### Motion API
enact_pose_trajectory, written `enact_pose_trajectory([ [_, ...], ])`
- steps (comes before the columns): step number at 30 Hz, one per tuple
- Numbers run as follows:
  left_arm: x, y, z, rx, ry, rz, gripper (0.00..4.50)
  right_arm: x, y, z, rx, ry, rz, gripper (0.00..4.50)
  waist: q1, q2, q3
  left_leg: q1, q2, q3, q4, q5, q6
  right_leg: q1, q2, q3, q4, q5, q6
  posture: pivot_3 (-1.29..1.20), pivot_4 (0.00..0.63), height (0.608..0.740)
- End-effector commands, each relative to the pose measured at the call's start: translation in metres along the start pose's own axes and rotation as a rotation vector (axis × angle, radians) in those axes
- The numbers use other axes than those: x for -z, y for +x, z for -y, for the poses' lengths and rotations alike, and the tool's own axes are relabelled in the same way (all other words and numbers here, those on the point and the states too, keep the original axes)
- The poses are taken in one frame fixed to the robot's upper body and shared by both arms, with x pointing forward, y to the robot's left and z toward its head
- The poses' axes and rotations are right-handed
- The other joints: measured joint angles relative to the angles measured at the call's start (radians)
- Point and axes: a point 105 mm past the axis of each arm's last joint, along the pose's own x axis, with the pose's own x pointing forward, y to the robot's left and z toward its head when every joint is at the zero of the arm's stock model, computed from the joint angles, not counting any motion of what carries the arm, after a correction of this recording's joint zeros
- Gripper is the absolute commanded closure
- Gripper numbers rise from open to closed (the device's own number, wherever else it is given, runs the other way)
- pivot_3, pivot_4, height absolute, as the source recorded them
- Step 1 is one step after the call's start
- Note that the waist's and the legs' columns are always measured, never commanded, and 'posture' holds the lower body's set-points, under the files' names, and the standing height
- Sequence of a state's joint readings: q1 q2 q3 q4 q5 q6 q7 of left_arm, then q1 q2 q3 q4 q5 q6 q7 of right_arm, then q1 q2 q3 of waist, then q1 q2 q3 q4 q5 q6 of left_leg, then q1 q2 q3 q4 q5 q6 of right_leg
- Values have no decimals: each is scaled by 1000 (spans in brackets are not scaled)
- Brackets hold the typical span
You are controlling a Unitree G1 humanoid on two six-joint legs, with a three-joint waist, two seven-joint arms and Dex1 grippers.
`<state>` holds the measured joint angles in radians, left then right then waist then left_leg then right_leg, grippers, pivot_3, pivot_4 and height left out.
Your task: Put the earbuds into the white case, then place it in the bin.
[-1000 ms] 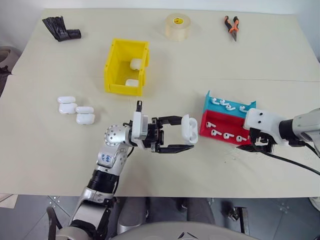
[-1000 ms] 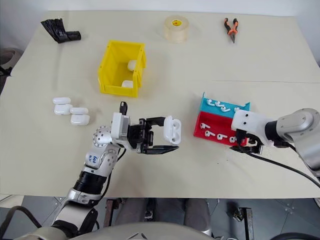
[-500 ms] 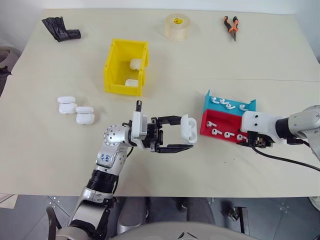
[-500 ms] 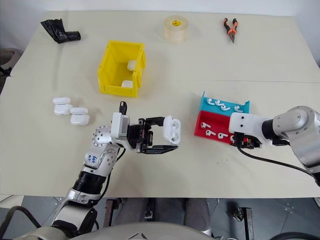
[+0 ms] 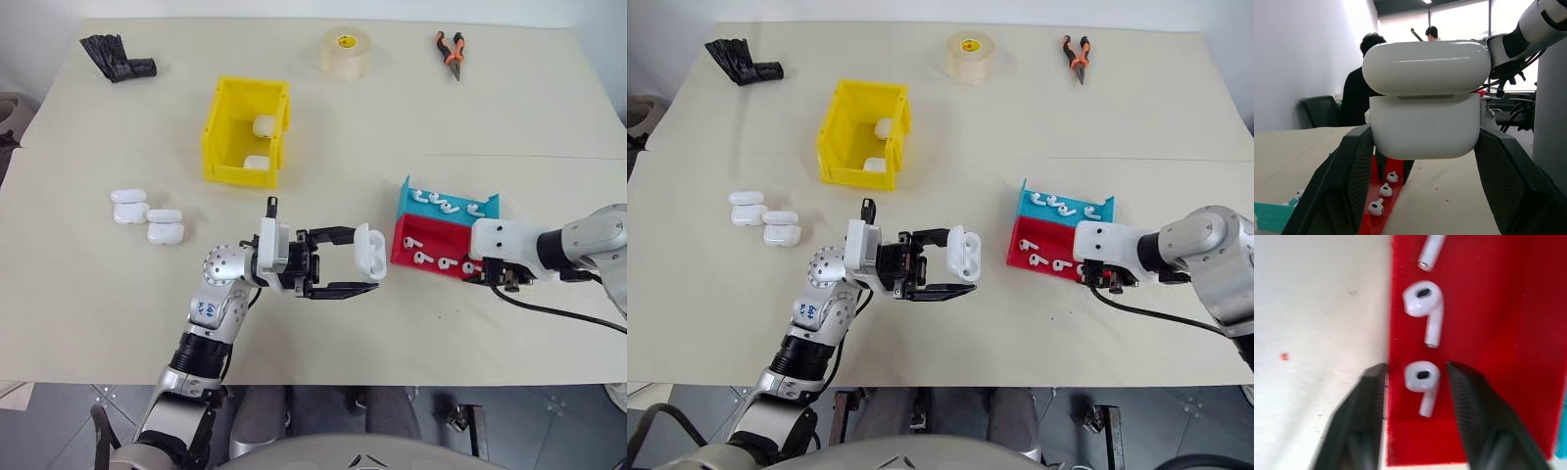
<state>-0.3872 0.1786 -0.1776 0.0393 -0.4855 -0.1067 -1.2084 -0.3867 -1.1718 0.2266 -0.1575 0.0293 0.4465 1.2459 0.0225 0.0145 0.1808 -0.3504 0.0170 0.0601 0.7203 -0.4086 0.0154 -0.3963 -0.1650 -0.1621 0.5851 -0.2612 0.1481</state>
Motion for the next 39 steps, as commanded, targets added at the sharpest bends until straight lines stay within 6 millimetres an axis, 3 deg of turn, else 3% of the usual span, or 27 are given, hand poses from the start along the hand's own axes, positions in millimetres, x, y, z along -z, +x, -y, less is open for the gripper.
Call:
enact_pose_trajectory([
  [1,-11,4,2,14,39,23,1568,0,1,3,19,1,-1,3400,0,-1,0,0,0,0,0,0,0,0,0,0,0,0,0,0,150,740],
  [13,-12,4,0,9,42,25,1568,-1,1,3,14,-23,2,3400,-1,-1,0,0,0,0,1,0,0,0,0,0,0,0,0,0,150,740],
  [23,-12,4,1,3,40,26,1568,4,-5,6,-19,-255,-35,3400,1,-1,0,0,0,0,1,0,0,0,0,0,0,0,0,0,150,740],
  [39,-13,3,-1,-10,43,27,1568,14,-10,8,-60,-316,-86,3400,1,-1,0,0,0,0,1,0,0,0,0,0,0,0,0,0,150,740],
])
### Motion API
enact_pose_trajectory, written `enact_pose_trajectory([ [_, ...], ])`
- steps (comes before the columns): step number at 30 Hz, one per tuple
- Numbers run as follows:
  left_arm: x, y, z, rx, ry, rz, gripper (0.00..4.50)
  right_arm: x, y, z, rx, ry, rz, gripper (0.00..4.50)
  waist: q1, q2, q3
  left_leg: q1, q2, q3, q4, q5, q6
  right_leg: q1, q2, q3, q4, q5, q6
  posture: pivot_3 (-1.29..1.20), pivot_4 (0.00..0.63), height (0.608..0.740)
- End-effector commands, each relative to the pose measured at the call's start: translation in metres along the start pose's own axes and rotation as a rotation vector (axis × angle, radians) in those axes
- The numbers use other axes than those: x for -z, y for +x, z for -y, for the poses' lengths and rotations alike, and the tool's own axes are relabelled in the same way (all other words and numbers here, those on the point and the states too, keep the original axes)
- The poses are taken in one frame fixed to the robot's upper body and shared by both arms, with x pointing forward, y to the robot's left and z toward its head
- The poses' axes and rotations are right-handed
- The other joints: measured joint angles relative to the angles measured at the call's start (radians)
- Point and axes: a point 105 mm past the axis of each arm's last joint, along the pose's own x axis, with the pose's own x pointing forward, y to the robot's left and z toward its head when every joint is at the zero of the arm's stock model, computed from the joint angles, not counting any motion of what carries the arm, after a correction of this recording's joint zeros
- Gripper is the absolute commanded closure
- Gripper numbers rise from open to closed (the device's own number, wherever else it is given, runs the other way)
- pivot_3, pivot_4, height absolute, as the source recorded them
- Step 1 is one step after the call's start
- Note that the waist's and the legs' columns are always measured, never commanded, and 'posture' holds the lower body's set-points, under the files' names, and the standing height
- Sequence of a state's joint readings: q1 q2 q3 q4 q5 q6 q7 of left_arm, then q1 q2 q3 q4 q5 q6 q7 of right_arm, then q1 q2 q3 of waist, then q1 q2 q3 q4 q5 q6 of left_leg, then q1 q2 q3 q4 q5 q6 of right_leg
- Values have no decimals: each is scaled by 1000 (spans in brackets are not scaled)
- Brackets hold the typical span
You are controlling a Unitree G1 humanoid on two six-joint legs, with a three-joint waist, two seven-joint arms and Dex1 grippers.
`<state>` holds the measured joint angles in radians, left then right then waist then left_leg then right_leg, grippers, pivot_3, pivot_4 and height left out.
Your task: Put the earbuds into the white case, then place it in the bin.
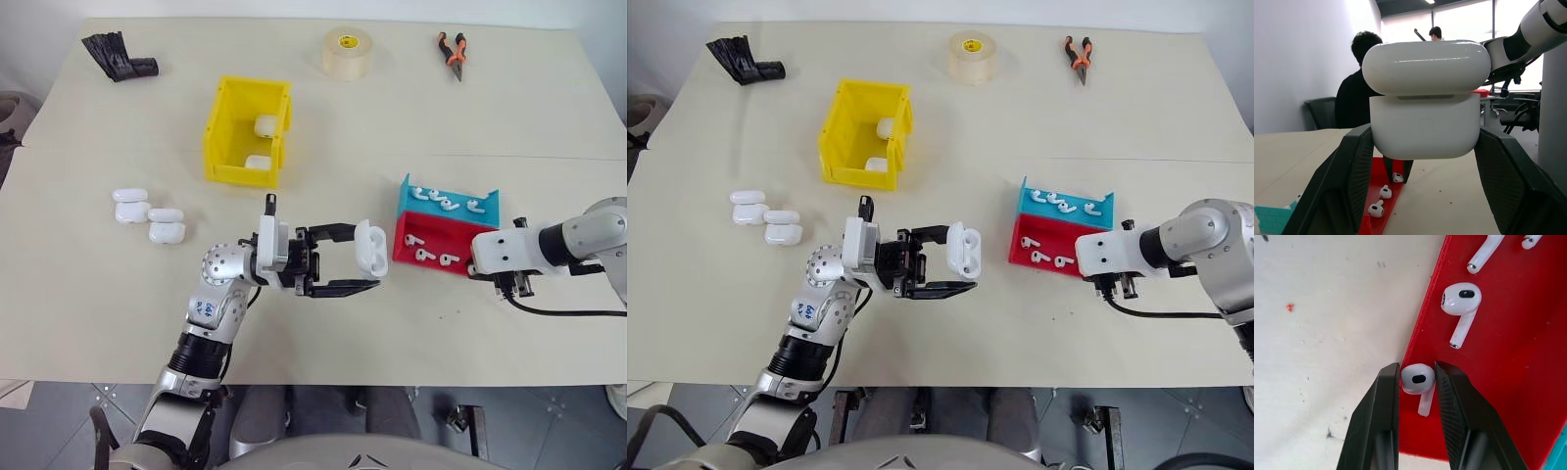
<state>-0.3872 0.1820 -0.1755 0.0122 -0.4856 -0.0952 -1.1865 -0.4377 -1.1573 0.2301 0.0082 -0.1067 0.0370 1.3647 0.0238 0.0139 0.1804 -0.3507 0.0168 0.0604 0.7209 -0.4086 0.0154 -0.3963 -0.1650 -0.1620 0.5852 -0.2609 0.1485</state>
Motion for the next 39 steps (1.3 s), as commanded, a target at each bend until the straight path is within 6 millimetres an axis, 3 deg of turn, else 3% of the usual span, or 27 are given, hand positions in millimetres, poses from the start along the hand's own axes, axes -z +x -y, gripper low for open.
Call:
enact_pose_trajectory([
  [1,-9,2,1,1,30,26,1568,7,-5,-1,-16,-23,-42,3400,0,0,0,0,0,0,0,0,0,0,0,0,0,0,0,0,150,740],
  [7,-9,2,0,-9,30,28,1568,7,-3,-1,-19,-21,-33,3400,0,0,0,0,0,0,0,0,0,0,0,0,0,0,0,0,150,740],
  [11,-10,2,0,-12,30,27,1568,6,-2,1,-1,-10,-17,3992,0,0,0,0,0,0,0,0,0,0,0,0,0,0,0,0,150,740],
  [18,-10,1,1,-5,25,23,1568,-2,-3,1,24,-4,24,3992,-1,0,0,0,0,0,0,0,0,0,0,0,0,0,0,0,150,740],
  [22,-9,-1,4,13,5,23,1568,-16,-21,6,86,36,135,3992,0,0,0,0,0,0,0,0,0,0,0,0,0,0,0,0,150,740],
  [28,-12,-6,7,23,-15,32,1568,-66,-53,7,198,176,564,3992,1,0,0,0,0,-1,0,0,0,0,0,0,0,0,0,0,150,740],
  [35,-10,-5,6,56,-60,34,1568,-123,-71,7,362,368,1169,3992,2,0,0,0,0,-2,0,0,0,0,0,0,0,0,0,0,150,740],
  [39,-10,-5,2,69,-96,20,1568,-142,-73,8,369,502,1361,3992,3,0,0,0,0,-2,0,0,0,0,0,0,1,0,0,0,150,740],
])
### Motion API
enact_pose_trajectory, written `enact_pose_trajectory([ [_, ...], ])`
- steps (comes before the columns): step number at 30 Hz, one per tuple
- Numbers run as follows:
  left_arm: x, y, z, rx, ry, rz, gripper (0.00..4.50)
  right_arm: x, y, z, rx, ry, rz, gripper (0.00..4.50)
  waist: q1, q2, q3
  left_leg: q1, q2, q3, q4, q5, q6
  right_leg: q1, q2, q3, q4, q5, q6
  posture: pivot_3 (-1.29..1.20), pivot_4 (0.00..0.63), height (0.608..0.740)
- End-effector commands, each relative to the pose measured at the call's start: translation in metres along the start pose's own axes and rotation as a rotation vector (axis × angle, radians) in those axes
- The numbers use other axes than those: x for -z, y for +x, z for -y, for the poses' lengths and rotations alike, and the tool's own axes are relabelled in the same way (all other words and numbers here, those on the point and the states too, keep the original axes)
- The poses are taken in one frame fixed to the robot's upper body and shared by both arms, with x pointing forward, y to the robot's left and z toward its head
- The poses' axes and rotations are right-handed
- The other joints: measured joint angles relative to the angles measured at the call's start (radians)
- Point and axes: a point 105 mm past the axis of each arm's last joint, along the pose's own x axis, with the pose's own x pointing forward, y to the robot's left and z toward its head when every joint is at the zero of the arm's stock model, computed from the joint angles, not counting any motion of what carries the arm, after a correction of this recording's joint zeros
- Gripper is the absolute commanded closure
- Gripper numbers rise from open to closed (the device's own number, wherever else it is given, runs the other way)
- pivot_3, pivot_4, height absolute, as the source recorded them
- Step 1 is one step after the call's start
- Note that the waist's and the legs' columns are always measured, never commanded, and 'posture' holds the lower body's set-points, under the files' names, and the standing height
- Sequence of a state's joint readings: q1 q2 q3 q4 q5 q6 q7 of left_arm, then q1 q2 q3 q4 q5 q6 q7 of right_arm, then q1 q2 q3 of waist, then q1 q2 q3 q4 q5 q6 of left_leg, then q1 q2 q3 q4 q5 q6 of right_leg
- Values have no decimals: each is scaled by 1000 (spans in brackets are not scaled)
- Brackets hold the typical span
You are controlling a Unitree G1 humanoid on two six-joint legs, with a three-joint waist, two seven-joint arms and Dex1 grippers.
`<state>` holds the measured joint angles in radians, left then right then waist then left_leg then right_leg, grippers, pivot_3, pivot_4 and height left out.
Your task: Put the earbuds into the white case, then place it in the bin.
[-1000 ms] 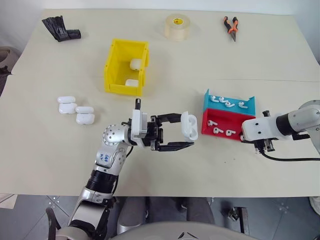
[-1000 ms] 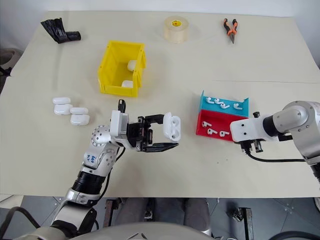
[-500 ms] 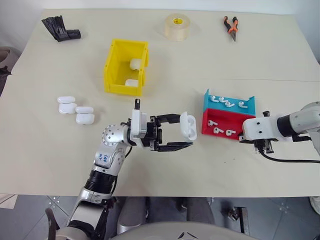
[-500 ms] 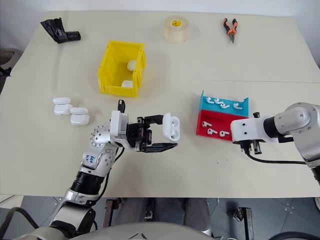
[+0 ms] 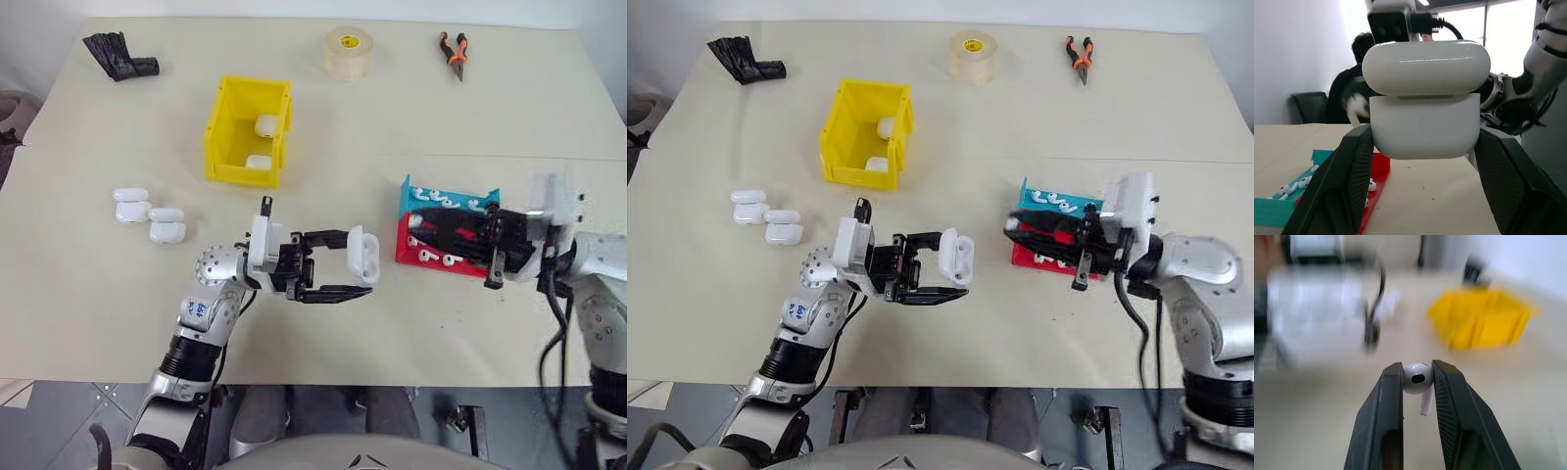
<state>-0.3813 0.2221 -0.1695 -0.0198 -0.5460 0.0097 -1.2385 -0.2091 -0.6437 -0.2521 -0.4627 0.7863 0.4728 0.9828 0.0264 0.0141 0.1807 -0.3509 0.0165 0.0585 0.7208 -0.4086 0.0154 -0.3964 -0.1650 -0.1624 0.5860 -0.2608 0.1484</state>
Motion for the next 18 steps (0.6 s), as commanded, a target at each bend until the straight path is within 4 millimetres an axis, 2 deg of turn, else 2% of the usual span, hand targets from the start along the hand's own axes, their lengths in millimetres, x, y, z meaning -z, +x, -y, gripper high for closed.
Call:
enact_pose_trajectory([
  [1,-7,1,-5,14,-12,16,1568,-17,9,-9,35,66,164,3992,0,0,0,0,0,0,0,0,0,0,0,0,0,0,0,0,150,740],
  [5,-10,0,-10,7,-29,18,1568,-22,19,-17,41,158,276,3992,-2,1,0,0,0,0,-1,0,0,0,0,0,0,0,0,0,150,740],
  [9,-13,0,-10,2,-45,25,1568,-20,26,-28,6,212,309,3992,-2,1,0,0,0,0,-1,0,0,0,0,0,0,0,0,0,150,740],
  [18,-15,3,-9,0,-52,29,1568,6,26,-32,9,235,247,3992,-3,1,0,1,0,1,-1,0,0,0,0,0,0,0,0,0,150,740],
])
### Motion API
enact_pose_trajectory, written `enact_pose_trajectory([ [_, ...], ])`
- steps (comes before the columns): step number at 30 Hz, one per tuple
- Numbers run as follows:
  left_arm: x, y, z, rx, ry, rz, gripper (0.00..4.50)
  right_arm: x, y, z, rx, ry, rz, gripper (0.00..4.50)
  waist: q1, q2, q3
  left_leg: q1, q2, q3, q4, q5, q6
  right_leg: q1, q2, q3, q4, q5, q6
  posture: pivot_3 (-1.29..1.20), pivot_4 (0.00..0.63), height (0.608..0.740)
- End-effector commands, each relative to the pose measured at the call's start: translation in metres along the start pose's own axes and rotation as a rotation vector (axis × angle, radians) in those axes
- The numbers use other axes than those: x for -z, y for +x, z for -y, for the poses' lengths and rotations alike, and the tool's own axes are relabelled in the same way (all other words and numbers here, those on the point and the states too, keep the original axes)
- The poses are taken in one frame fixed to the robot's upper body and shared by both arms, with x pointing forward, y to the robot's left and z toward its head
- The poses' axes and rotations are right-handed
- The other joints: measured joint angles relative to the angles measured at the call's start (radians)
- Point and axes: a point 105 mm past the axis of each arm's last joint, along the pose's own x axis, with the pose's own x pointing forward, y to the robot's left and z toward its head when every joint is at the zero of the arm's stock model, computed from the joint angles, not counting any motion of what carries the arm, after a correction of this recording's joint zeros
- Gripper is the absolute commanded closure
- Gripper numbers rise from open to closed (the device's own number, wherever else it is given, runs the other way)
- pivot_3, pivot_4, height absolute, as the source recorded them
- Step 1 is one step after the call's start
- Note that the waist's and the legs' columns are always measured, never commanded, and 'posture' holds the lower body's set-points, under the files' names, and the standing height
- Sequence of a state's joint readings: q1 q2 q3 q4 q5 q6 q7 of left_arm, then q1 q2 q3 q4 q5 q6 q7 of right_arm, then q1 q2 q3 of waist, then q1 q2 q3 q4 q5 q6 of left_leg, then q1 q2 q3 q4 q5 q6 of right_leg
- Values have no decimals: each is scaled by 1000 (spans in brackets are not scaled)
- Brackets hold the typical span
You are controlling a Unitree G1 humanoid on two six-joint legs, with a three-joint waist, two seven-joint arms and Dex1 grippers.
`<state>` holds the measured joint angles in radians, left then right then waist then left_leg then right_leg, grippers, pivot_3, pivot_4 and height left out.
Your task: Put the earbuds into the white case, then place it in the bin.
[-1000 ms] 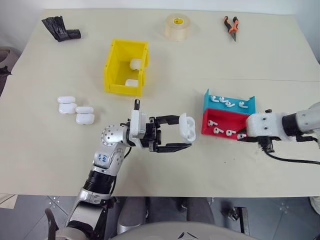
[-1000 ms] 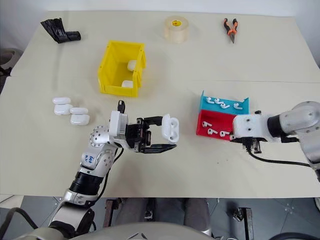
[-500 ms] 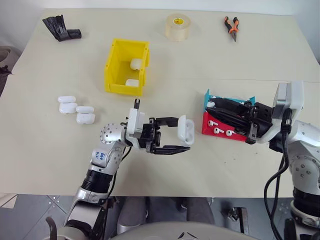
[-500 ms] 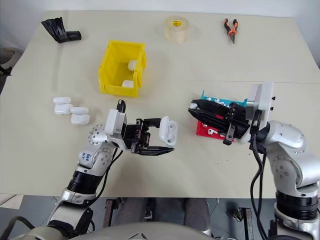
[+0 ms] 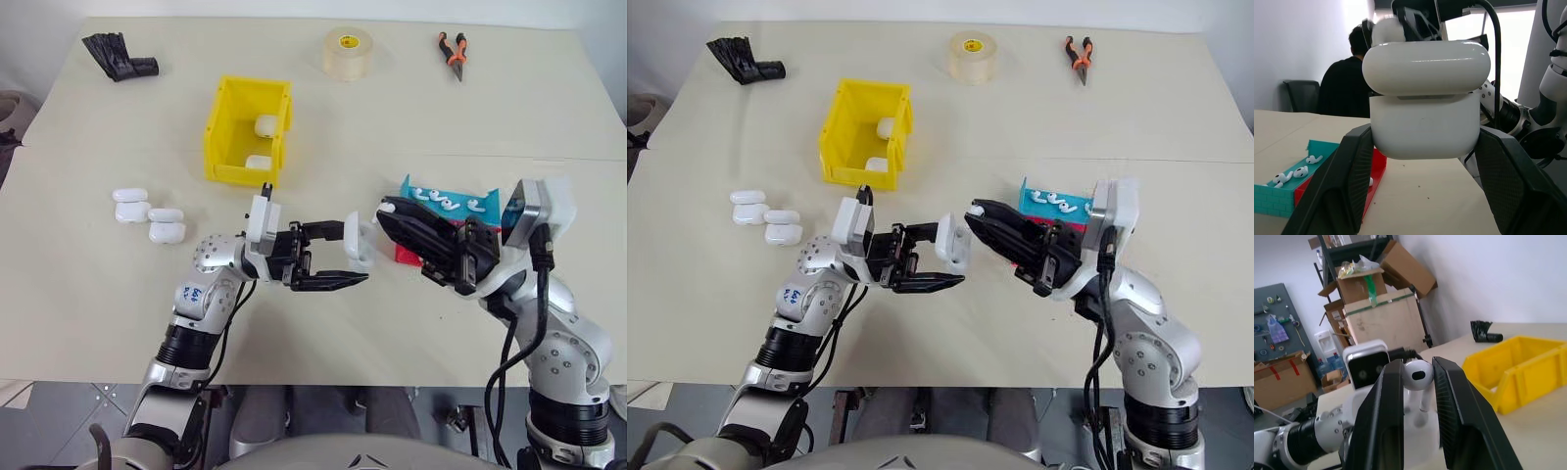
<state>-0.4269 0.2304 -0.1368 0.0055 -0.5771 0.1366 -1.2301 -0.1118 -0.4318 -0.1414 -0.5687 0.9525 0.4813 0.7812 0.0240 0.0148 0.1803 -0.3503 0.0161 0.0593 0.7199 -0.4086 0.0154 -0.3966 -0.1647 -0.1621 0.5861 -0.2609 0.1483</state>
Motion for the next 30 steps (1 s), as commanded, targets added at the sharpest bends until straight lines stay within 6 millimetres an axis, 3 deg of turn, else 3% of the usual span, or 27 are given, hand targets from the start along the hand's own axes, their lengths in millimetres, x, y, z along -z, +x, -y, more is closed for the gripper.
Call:
enact_pose_trajectory([
  [1,-12,7,4,25,45,33,1568,1,-1,-2,-18,-24,-5,3992,-1,0,0,0,0,0,0,0,0,0,0,0,0,0,0,0,150,740],
  [14,-11,10,6,30,44,42,1568,10,10,-1,-29,-53,-14,3992,0,0,0,0,0,0,0,0,0,0,0,0,0,0,0,0,150,740],
  [24,-14,13,0,9,81,67,1568,23,8,0,-62,-43,-125,3992,0,0,0,0,0,1,0,0,0,0,0,0,0,0,0,0,150,740],
  [30,-14,15,-2,1,96,74,1568,14,6,2,-98,-58,-141,2071,0,0,0,0,0,1,0,0,0,0,0,0,0,0,0,0,150,740],
])
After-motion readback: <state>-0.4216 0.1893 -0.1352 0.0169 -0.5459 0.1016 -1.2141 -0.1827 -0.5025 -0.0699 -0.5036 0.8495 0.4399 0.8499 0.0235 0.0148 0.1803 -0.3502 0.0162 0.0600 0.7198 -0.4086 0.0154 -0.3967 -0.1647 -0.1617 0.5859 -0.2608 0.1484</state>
